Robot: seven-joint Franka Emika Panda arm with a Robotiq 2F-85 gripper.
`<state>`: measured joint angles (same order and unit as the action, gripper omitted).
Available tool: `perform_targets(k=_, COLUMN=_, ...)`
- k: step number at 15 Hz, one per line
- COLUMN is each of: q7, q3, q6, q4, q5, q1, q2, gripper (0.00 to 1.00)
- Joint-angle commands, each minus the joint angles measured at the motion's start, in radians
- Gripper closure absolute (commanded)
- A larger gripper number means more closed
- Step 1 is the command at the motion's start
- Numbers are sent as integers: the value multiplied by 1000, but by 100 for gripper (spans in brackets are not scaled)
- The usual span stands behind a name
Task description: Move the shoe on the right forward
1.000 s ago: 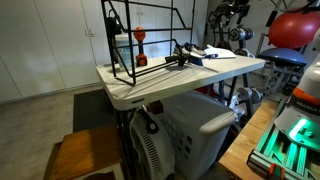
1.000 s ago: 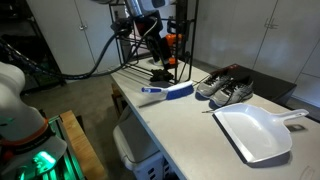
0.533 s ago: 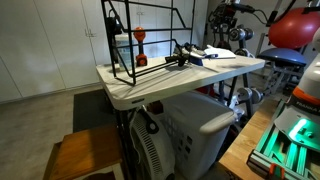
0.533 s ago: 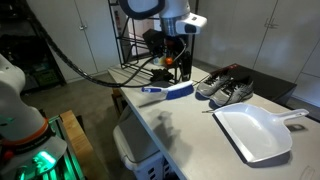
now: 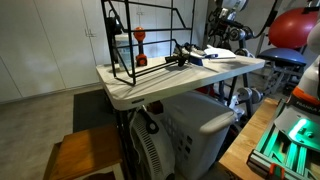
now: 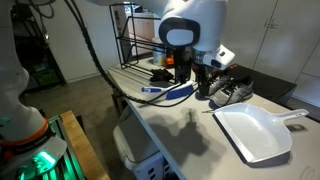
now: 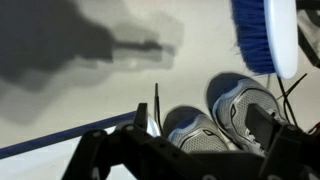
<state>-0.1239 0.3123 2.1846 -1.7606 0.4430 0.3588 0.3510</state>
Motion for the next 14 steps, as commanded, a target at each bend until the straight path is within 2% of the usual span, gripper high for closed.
perform_targets(k=1, q7=110, q3=-54, q6=-27, q4=147, q5=78, q1=63, q2=138, gripper=0)
perform_targets(k=3, q7=149, q3=-83, q6=6, q4=186, q5=120, q1=83, q2=183, gripper=0)
perform_targets(k=4, q7=114, q3=-74, q6=2, q4=119, q5=64, q1=74, q2=122, gripper=0)
perform_targets(k=10, q7=118, q3=-82, q6=3, q4=137, q5=64, q1=80, q2=134, gripper=0)
perform_targets(k=14, q7=203, q3=-90, q6=-2, q4=187, q5=103, q1=90, q2=196, gripper=0)
